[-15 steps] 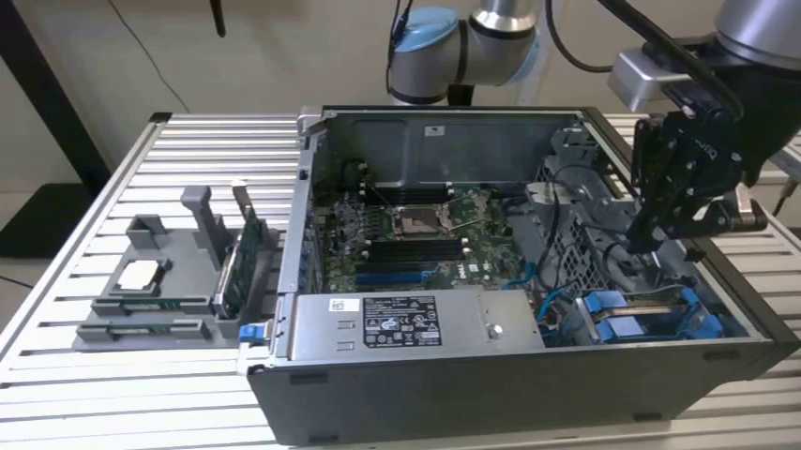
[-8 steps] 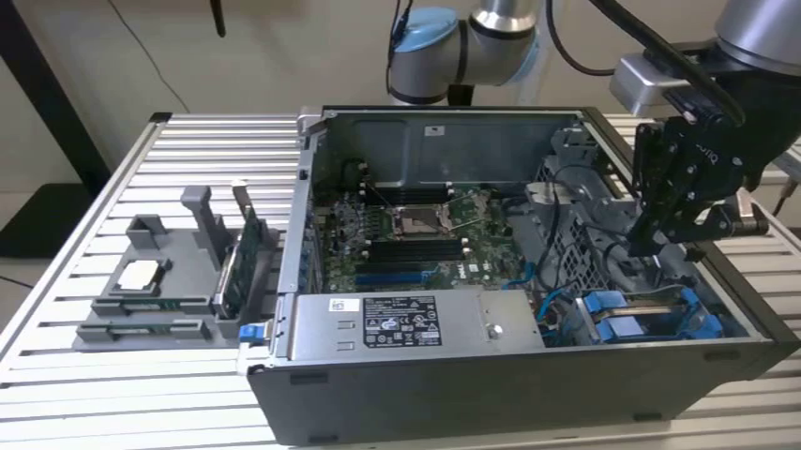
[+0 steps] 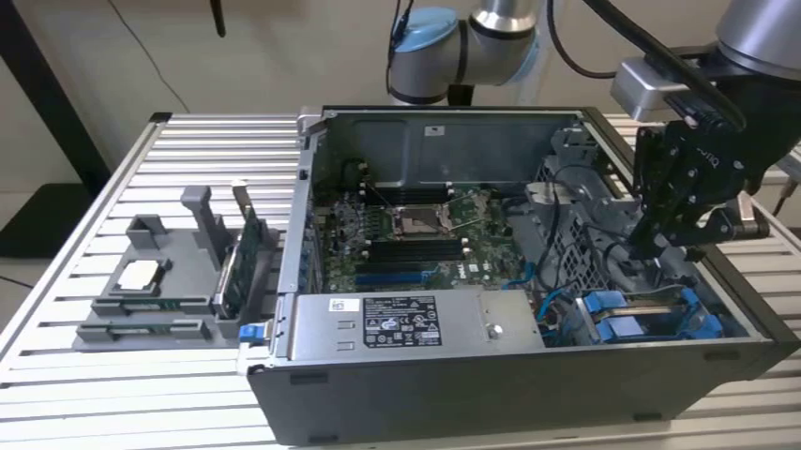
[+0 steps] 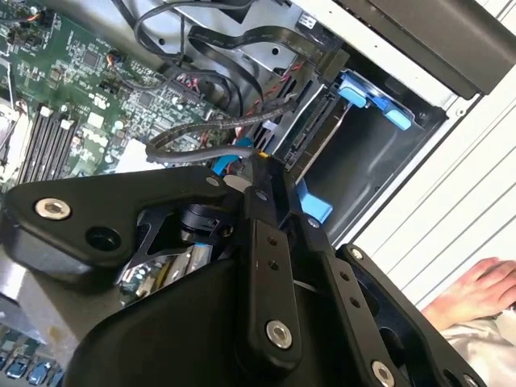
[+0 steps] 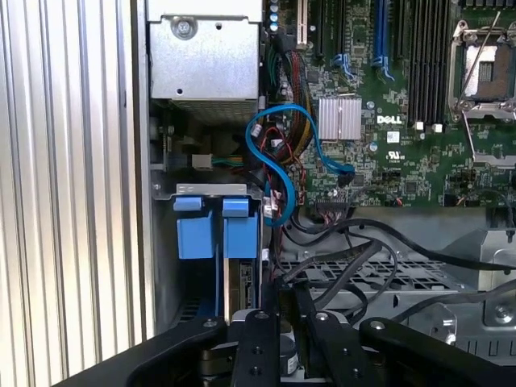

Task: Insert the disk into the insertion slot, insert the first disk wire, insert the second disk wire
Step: 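Insert the first disk wire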

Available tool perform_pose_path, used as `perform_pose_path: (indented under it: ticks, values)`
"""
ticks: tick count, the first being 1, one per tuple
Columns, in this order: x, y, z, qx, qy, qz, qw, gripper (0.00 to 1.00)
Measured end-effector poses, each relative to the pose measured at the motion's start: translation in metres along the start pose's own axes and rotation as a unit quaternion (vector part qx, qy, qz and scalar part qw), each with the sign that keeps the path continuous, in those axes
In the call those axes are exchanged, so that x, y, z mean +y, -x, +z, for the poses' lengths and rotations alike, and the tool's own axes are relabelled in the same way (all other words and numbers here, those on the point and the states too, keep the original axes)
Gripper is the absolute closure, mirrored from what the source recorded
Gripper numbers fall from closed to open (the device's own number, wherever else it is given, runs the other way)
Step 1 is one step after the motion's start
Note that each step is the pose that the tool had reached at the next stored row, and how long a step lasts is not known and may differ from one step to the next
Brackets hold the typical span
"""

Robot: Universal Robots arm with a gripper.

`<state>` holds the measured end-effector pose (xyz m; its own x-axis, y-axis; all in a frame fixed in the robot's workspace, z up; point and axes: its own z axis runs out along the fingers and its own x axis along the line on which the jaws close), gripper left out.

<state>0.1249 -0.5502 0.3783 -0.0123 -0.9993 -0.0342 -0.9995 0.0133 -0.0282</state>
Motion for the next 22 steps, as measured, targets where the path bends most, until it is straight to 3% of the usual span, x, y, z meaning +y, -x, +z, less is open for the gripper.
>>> perform_pose_path:
  ticks: [22]
  values:
    - [-0.0068, -0.0053, 0.0042, 0.0002, 0.0008, 0.000, 1.0000, 0.81]
